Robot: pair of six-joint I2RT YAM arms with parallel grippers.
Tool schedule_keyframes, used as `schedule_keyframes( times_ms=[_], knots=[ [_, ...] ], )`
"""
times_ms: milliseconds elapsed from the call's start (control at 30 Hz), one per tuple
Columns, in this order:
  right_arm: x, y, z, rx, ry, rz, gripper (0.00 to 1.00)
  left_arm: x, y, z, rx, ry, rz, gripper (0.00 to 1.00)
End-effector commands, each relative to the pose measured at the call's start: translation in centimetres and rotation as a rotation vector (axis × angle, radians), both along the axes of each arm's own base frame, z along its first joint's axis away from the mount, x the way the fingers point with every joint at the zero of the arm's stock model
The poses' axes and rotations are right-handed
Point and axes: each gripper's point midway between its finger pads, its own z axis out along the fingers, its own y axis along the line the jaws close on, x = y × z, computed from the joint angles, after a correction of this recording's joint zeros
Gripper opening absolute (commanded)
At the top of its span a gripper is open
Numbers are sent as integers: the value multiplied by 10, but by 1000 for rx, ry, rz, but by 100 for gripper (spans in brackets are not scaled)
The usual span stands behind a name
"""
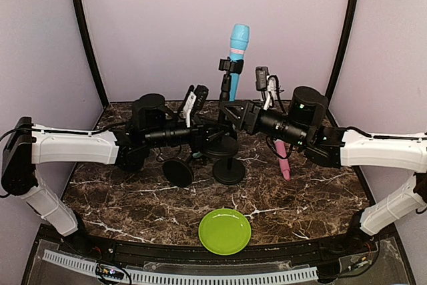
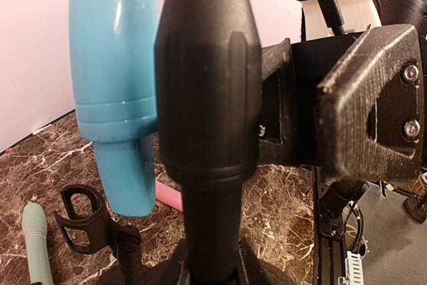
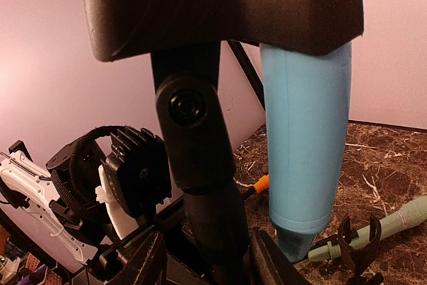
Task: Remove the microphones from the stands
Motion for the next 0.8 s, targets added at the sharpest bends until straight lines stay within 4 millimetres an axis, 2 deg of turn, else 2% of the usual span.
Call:
schedule_keyframes(
  times_ms=[0,100,233,400,567,767],
  knots=[
    [4,-9,20,32,-55,-64,44,-10,6,49,-118,-104,-15,0],
    [0,-17,22,24,-85,-55,50,-15,9,51,-120,-113,-28,0],
    [-10,-33,26,51,-119,19,64,-24,10,51,-117,-122,-76,0],
    [-21,-53,24,107,-134,131,77,-43,-2,48,-54,-159,-175,0],
    [-37,-83,36,213,-177,226,90,-60,-8,48,-41,-150,-260,0],
    [-49,-99,44,231,-223,275,98,-77,-16,53,-38,-152,-332,0]
  ],
)
